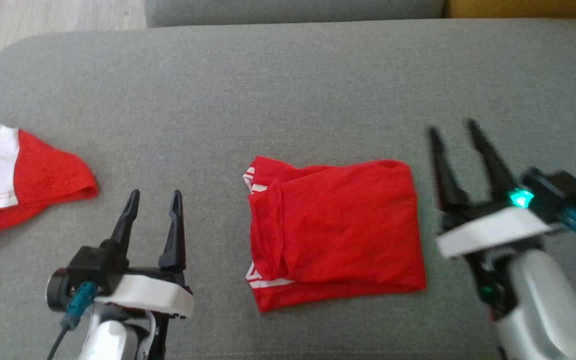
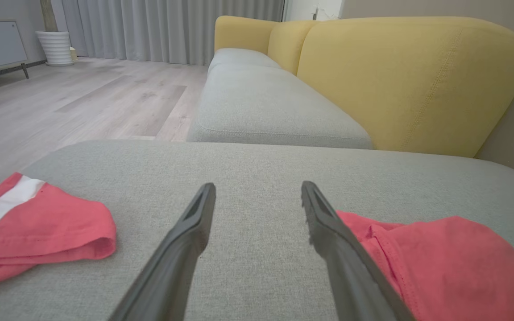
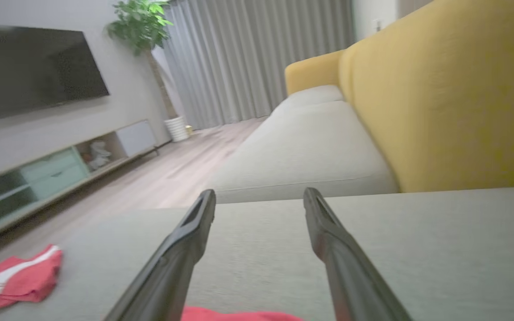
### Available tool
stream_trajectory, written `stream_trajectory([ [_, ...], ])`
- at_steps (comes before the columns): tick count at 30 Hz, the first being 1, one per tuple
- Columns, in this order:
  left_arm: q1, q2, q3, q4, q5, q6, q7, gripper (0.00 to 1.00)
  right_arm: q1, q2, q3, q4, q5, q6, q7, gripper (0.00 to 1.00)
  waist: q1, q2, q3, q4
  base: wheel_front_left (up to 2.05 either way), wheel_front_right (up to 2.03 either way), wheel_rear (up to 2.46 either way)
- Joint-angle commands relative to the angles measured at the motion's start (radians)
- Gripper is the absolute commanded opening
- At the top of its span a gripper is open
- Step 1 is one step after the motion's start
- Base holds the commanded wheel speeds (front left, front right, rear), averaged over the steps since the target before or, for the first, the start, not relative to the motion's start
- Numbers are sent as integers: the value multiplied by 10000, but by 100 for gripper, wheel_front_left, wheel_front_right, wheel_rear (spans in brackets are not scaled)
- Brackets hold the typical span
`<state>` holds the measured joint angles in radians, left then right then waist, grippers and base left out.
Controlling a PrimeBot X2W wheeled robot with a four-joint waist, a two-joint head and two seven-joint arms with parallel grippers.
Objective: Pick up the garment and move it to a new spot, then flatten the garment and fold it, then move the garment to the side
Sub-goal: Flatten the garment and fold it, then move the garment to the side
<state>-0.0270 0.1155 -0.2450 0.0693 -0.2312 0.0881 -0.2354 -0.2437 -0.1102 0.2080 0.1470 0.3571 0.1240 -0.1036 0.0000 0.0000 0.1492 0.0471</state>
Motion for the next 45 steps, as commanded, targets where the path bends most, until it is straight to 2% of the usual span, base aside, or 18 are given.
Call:
stream_trajectory([
  [1, -274, 229, 406, -397, 20, 45, 11, 100, 368, -80, -415, -758, -598, 67, 216, 100, 0, 0, -117, -62, 0, 0, 0],
  [4, -190, 353, 432, -465, 42, 70, 62, 100, 1011, -144, -1121, -1328, -1184, 67, 494, 100, 0, 0, -291, -102, 0, 0, 0],
  [7, -99, 433, 444, -492, 45, 83, 111, 100, 1398, -150, -1367, -1655, -1421, 67, 678, 100, 0, 0, -437, -132, 0, 0, 0],
  [23, 1019, 727, 196, -782, 120, 291, 581, 100, 3511, 151, -1751, -3042, -1930, 67, 1588, 100, 0, 0, -1524, -55, 0, 0, 0],
  [30, 1356, 822, 246, -907, 199, 533, 543, 100, 3865, 285, -1722, -3265, -1985, 67, 1755, 100, 0, 0, -1692, -10, 0, 0, 0],
  [45, 1392, 988, 206, -1083, 310, 745, 561, 100, 3965, 412, -1781, -3354, -1978, 67, 1822, 100, 0, 0, -1755, -7, 0, 0, 0],
])
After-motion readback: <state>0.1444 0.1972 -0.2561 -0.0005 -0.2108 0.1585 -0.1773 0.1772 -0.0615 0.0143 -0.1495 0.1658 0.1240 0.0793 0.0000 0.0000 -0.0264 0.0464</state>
